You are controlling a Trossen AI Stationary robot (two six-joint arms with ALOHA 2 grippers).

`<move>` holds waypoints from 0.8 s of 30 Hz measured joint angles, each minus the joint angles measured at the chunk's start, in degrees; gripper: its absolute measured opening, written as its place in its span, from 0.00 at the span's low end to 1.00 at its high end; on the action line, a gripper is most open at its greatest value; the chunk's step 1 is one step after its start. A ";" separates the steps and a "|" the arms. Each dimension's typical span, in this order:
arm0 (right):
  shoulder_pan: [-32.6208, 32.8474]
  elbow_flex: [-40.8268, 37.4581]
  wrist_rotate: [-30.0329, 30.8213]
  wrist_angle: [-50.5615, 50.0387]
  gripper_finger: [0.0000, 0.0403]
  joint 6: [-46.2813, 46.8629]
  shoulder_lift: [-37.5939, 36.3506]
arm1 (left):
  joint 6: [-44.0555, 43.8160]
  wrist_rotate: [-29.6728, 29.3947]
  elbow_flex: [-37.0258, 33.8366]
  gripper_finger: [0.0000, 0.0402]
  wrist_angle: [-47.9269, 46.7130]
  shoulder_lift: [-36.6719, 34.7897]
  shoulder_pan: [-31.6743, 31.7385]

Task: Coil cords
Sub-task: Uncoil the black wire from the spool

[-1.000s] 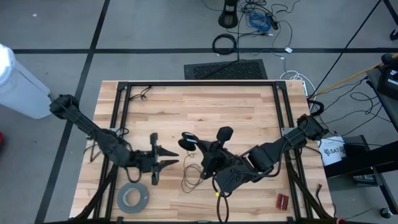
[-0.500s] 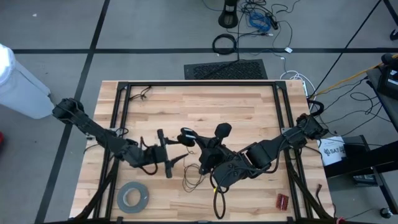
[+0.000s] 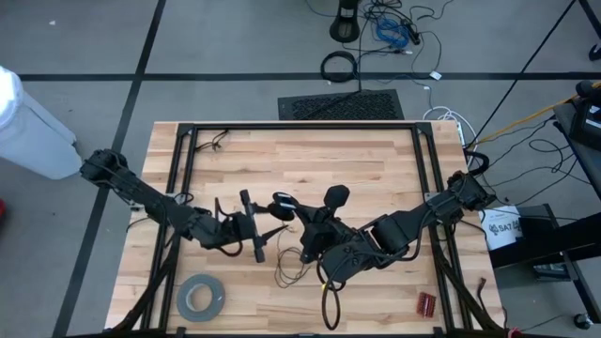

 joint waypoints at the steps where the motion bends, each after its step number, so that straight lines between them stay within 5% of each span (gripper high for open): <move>1: 0.00 0.00 0.00 -0.01 0.00 0.00 0.00 | 0.00 0.00 0.00 0.48 0.07 0.00 0.02; 14: -0.01 0.01 0.15 -0.14 0.00 0.32 0.00 | 0.24 0.02 0.00 0.03 0.15 0.00 0.05; 24: -1.49 0.02 0.09 -0.91 0.00 4.31 0.00 | 0.00 4.24 0.00 0.02 2.89 -0.02 0.26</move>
